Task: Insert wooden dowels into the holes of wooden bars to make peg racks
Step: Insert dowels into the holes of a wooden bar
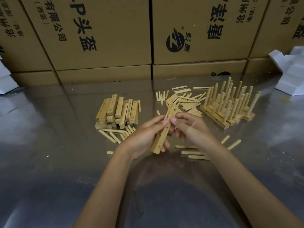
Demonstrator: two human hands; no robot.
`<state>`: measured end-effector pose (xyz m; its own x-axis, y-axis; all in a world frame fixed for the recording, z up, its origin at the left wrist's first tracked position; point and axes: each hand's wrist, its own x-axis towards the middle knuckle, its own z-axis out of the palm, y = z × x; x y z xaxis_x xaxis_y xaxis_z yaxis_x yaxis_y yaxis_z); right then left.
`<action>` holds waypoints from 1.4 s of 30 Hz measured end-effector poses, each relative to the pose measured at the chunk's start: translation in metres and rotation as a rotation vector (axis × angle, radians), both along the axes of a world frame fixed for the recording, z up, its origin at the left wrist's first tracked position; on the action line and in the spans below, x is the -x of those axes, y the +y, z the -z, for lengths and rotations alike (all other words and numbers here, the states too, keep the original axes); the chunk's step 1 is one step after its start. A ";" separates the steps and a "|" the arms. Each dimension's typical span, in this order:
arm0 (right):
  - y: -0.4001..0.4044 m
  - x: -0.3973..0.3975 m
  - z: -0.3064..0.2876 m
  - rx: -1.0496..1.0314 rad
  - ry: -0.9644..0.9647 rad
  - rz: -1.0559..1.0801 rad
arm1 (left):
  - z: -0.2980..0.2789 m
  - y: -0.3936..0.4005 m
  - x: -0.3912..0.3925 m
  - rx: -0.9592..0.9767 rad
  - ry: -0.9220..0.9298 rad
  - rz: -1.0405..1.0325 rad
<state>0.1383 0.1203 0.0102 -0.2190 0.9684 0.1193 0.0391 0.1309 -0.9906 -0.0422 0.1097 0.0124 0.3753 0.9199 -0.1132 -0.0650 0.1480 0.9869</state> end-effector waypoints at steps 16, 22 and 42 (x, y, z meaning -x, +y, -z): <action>0.008 0.004 0.026 -0.290 -1.052 0.419 | 0.002 0.015 0.030 0.093 -0.229 -0.538; 0.005 0.008 0.022 -0.297 -1.034 0.431 | 0.002 0.014 0.027 0.145 -0.207 -0.482; -0.011 0.004 -0.005 -0.587 -0.471 0.269 | -0.001 0.011 0.022 -0.025 -0.133 -0.159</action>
<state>0.1343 0.1097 0.0148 -0.1407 0.8031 0.5790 0.5411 0.5521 -0.6344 -0.0643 0.1208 0.0137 0.2350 0.9708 -0.0487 -0.2156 0.1010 0.9713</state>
